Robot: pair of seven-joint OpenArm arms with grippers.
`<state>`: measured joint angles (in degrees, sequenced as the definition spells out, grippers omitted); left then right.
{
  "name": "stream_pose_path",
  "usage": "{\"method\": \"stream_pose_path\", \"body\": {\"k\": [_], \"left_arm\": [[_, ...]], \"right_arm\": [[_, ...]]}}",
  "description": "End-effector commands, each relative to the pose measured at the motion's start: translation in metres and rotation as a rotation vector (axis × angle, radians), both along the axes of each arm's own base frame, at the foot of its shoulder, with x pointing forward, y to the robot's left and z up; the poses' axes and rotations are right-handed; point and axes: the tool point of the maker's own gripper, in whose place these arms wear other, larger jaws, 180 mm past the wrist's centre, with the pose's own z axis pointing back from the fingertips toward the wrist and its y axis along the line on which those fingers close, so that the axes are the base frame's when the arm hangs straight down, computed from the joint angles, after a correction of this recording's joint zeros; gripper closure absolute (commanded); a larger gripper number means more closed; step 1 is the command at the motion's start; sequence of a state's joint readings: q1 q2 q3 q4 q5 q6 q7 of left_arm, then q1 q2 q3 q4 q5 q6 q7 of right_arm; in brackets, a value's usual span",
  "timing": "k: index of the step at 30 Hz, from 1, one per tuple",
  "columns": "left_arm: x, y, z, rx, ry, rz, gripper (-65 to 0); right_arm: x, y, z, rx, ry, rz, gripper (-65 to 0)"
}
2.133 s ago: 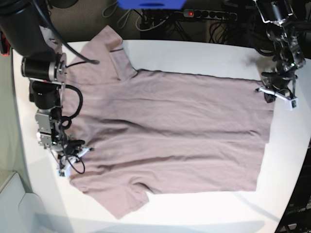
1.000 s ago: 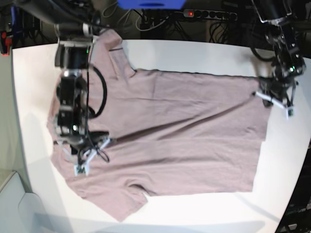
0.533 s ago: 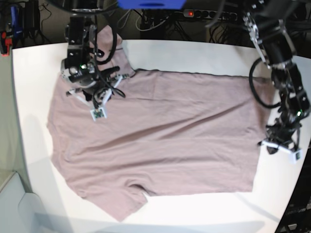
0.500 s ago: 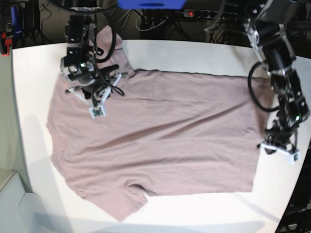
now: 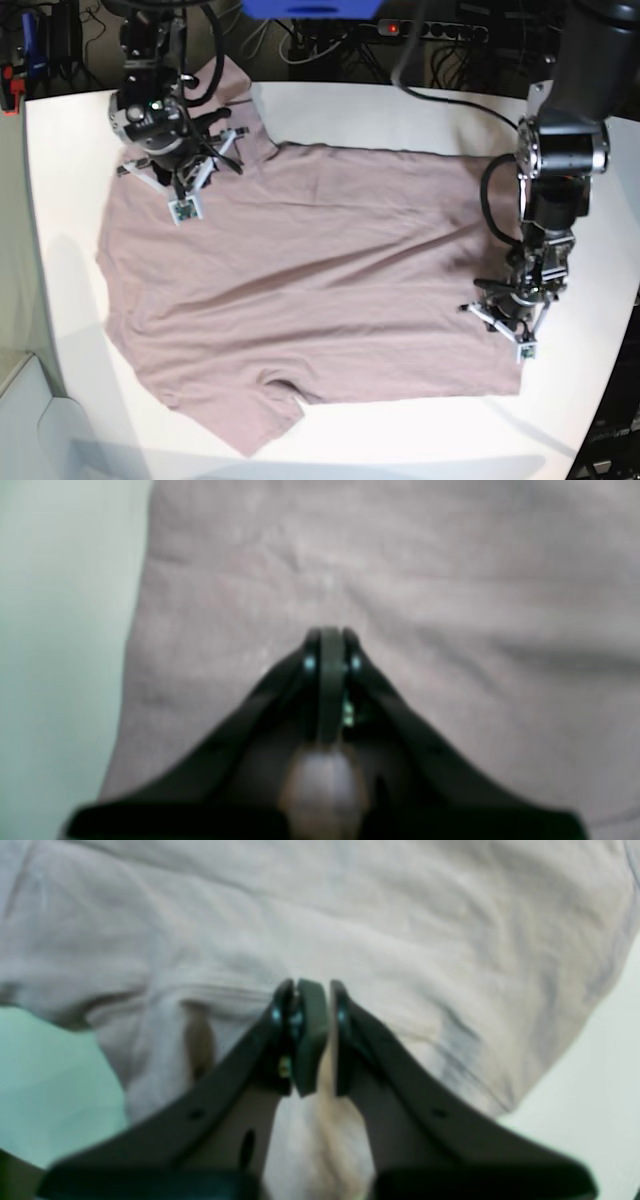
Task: Layout the t-shirt on the table in an organized manner, then fold the t-shirt properly
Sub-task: 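Grasp the shirt side with the left gripper and drag it outward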
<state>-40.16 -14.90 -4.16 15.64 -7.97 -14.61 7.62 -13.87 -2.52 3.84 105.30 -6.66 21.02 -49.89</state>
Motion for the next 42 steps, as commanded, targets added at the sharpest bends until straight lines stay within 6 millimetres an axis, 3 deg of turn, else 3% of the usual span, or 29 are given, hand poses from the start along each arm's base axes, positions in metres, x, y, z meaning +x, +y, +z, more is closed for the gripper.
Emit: {"method": "stream_pose_path", "body": {"k": [1,4,9,13,16,23,31,38,42], "left_arm": [[0.019,0.000,0.024,-0.003,-0.063,0.004,-0.5],[0.022,0.001,0.031,-0.021,-0.059,0.009,-0.5],[0.027,0.021,0.066,-0.056,-0.122,0.054,-0.5],[0.013,0.016,0.067,-0.029,-0.049,0.015,-0.5],[-0.006,0.013,0.051,-0.019,0.042,-0.004,-0.5],[-0.026,0.011,0.014,-0.048,0.142,0.011,-0.5],[-0.030,0.022,-0.014,-0.073,0.024,0.093,-0.5],[-0.001,0.044,0.017,-0.072,-0.164,0.172,-0.5],[0.012,0.070,0.049,-0.033,-0.236,0.186,-0.5]], "right_arm": [[0.008,0.001,0.010,0.007,-0.046,0.005,-4.4],[0.009,0.001,0.011,0.007,-0.047,0.005,-4.4],[0.006,-0.004,0.009,-0.002,-0.044,0.003,-4.4],[0.007,-0.003,0.010,-0.001,-0.046,0.006,-4.4],[0.007,-0.002,0.010,0.001,-0.047,0.008,-4.4],[0.008,-0.002,0.010,0.001,-0.049,0.008,-4.4],[0.007,-0.005,0.008,-0.005,-0.043,0.007,-4.4],[0.003,-0.007,0.005,-0.012,-0.030,0.005,-4.4],[0.003,-0.007,0.005,-0.012,-0.029,0.005,-4.4]]}}
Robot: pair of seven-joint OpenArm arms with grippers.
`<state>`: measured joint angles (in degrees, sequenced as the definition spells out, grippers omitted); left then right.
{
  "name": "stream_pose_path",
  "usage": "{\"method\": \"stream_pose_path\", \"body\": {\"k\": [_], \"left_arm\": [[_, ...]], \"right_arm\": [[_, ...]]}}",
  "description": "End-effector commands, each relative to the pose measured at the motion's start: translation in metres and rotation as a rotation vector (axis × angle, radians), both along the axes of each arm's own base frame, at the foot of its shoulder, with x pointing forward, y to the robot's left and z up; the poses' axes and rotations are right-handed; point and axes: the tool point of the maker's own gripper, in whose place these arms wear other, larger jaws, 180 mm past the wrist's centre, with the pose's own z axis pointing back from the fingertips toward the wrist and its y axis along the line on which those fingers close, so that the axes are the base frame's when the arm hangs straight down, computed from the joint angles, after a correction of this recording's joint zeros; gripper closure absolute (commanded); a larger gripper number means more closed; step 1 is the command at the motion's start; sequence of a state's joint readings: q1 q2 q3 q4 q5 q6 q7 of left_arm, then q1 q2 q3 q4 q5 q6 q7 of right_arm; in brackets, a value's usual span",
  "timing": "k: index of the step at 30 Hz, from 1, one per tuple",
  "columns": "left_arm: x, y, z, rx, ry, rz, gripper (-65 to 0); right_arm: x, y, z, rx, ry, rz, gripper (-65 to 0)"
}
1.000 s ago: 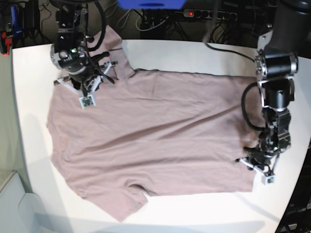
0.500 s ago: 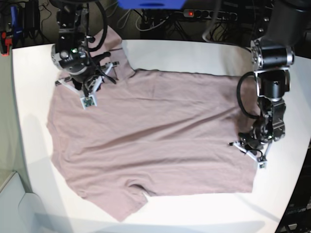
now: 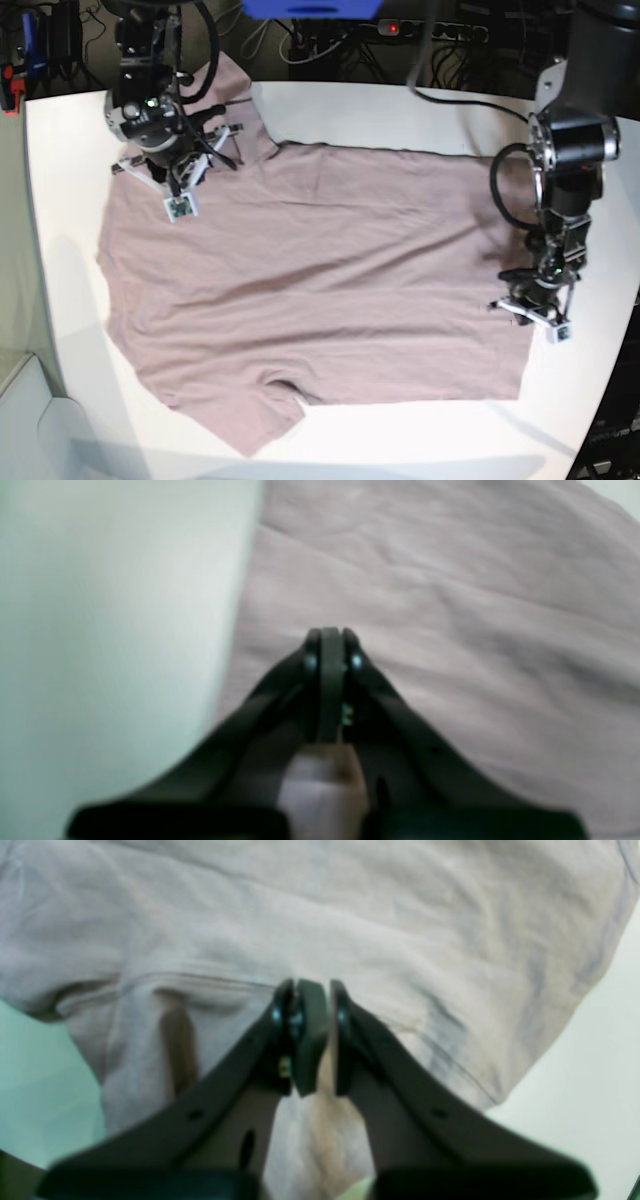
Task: Layout the t-shirt on the table in an organized manner, then fold the t-shirt properly
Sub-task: 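Grasp the shirt side with the left gripper and drag it outward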
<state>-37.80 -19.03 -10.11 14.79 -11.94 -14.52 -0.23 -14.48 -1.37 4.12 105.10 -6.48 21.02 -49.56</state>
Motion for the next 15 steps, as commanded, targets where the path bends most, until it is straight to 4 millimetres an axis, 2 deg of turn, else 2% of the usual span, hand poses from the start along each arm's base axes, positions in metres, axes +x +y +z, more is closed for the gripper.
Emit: {"method": "stream_pose_path", "body": {"k": [1,6,7,11,15], "left_arm": [[0.027,0.011,0.044,0.026,-0.118,0.011,-0.5],[0.034,0.047,0.077,0.071,-0.168,0.051,-0.4],[0.031,0.056,0.078,0.078,-0.153,0.060,-0.4],[0.021,0.060,0.063,0.058,-0.041,0.052,-0.4],[0.016,0.043,0.044,0.020,0.043,0.025,-0.4]], "right_arm": [[0.007,0.000,0.008,0.003,-0.038,0.004,-4.4],[0.011,0.000,0.012,0.002,-0.051,0.004,-4.4],[0.011,0.000,0.012,0.002,-0.051,0.004,-4.4],[0.011,0.000,0.013,0.002,-0.054,0.005,-4.4],[0.009,0.001,0.011,0.003,-0.048,0.006,-4.4]]}}
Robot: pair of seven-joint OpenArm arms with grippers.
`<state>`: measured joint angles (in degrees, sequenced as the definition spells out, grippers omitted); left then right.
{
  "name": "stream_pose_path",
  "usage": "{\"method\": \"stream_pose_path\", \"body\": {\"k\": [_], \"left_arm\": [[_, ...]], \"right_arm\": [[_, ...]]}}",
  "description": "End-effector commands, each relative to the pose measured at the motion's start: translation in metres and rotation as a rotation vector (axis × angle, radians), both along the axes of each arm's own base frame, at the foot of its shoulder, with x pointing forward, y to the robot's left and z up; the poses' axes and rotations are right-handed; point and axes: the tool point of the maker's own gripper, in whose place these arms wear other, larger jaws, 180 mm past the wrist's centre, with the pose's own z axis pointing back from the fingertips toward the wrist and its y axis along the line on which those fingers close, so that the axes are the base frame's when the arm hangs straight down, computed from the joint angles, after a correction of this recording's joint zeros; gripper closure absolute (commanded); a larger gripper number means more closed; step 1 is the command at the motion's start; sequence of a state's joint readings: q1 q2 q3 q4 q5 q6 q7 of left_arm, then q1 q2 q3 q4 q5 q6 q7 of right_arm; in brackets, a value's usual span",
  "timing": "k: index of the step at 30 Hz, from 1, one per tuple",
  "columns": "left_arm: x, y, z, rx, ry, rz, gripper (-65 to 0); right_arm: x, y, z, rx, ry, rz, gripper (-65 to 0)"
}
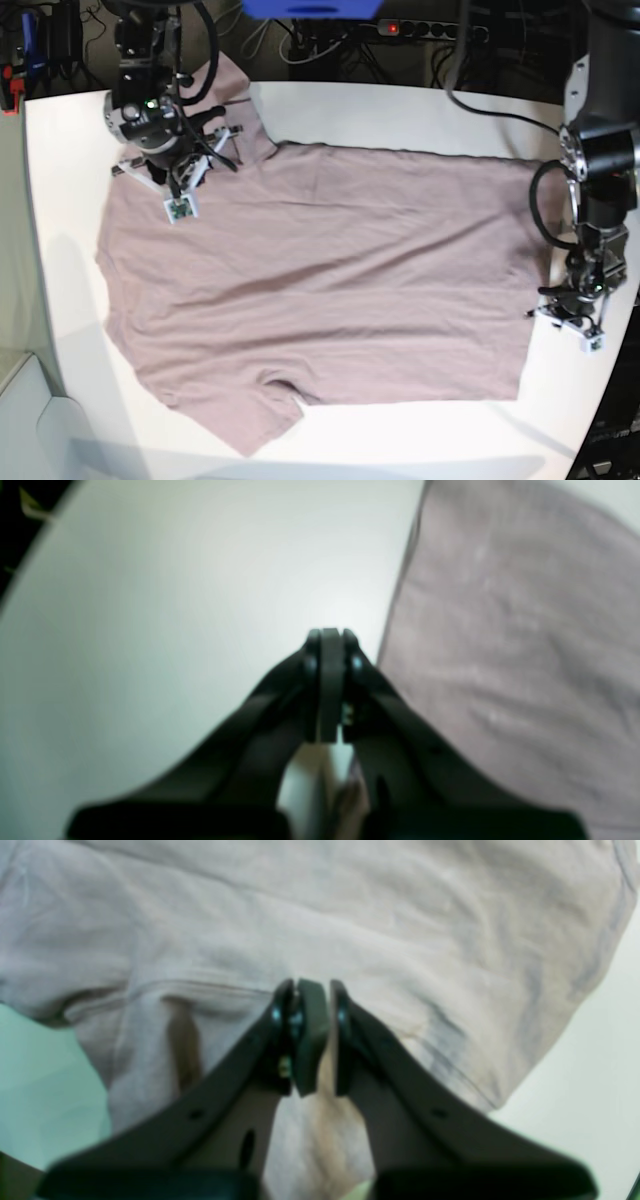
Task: Layout the t-shirt on the table in an organized manner, then fold the t-shirt properly
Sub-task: 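Grasp the shirt side with the left gripper and drag it outward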
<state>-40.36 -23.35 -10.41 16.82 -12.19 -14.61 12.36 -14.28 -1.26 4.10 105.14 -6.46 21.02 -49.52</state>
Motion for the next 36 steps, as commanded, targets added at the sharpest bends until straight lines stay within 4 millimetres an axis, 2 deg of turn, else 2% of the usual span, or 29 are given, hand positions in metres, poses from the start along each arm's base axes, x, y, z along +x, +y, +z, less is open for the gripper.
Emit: {"method": "stream_pose_path", "body": {"k": [1,3,6,12,17,19,23,30,33,36], "left_arm": [[0.022,-0.005,0.027,-0.005,-0.083,-0.007,-0.4],[0.018,-0.013,0.016,-0.016,-0.066,-0.017,-0.3],[0.024,-0.024,0.025,-0.006,-0.099,-0.043,-0.3],[0.015,-0.042,0.018,-0.001,-0.044,-0.098,-0.3],[-0.001,-0.048,0.002,-0.013,0.064,-0.119,-0.2],[-0.004,-0.058,-0.006,-0.034,0.096,-0.130,-0.1],[-0.019,-0.061,-0.022,-0.046,0.167,-0.138,-0.1],[-0.035,-0.062,-0.038,-0.060,0.240,-0.139,-0.1],[-0.037,-0.061,-0.040,-0.059,0.240,-0.133,-0.1],[-0.029,-0.059,-0.033,-0.039,0.182,-0.128,-0.3]], "right_arm": [[0.007,0.001,0.010,0.004,-0.043,0.005,-4.4],[0.007,0.001,0.010,0.004,-0.043,0.005,-4.4],[0.007,0.001,0.009,0.003,-0.040,0.005,-4.4],[0.007,0.001,0.009,0.003,-0.040,0.005,-4.4],[0.008,0.001,0.010,0.003,-0.043,0.005,-4.4],[0.009,0.001,0.011,0.003,-0.044,0.005,-4.4],[0.009,0.002,0.011,0.004,-0.044,0.009,-4.4],[0.010,0.003,0.012,0.006,-0.049,0.009,-4.4],[0.010,0.003,0.012,0.006,-0.049,0.009,-4.4],[0.010,0.003,0.012,0.008,-0.049,0.009,-4.4]]}}
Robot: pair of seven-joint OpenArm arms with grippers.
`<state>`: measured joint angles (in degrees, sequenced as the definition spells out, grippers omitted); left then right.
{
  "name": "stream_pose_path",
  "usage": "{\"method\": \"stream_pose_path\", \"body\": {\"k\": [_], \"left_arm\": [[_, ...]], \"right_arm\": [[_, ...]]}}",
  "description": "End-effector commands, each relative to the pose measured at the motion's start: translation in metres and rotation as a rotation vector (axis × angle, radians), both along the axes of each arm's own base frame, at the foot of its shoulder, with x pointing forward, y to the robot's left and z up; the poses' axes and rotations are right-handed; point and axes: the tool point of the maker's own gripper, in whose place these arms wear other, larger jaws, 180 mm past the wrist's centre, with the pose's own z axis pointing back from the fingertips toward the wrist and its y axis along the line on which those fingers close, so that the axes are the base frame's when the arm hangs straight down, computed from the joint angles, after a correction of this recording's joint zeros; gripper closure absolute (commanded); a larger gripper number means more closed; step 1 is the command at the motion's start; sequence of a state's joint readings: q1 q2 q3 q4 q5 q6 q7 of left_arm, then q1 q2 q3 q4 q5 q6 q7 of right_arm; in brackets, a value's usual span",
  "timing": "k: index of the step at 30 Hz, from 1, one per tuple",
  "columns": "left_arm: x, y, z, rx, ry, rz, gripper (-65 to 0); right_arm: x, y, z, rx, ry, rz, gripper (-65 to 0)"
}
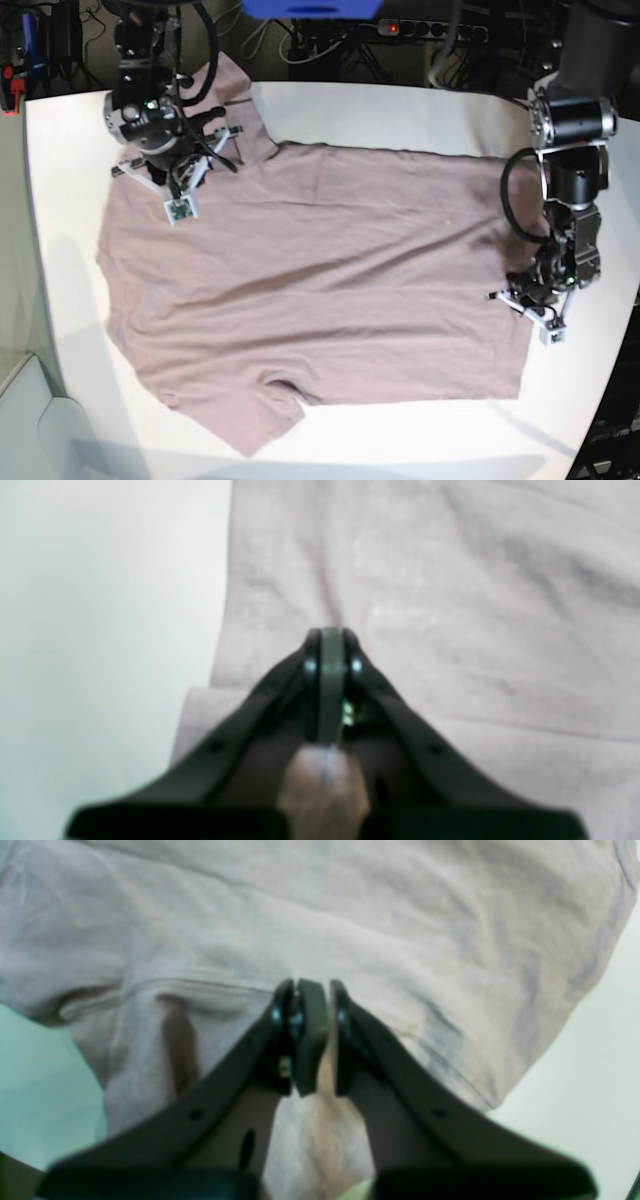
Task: Layout the t-shirt on the table in an organized manner, then fold the t-shirt properly
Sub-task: 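Grasp the shirt side with the left gripper and drag it outward, then drag the shirt with the right gripper along its side toward the hem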
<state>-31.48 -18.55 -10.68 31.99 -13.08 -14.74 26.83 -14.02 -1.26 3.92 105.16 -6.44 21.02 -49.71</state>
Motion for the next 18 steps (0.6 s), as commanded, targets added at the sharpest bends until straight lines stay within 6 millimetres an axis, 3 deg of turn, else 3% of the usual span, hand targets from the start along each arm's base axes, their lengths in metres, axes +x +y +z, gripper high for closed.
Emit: {"method": "stream_pose_path", "body": {"k": [1,10,18], "left_arm": [[0.001,0.005,0.002,0.020,0.007,-0.001,-0.4],[-0.004,0.049,-0.010,0.041,-0.120,0.135,-0.4],[-0.019,0.111,0.009,0.123,-0.132,0.197,-0.4]], "right_arm": [[0.009,0.002,0.011,0.008,-0.047,0.007,-4.4],[0.005,-0.007,0.009,-0.016,-0.037,0.009,-4.4],[0.001,-0.016,0.006,-0.043,-0.023,0.013,-4.4]]}}
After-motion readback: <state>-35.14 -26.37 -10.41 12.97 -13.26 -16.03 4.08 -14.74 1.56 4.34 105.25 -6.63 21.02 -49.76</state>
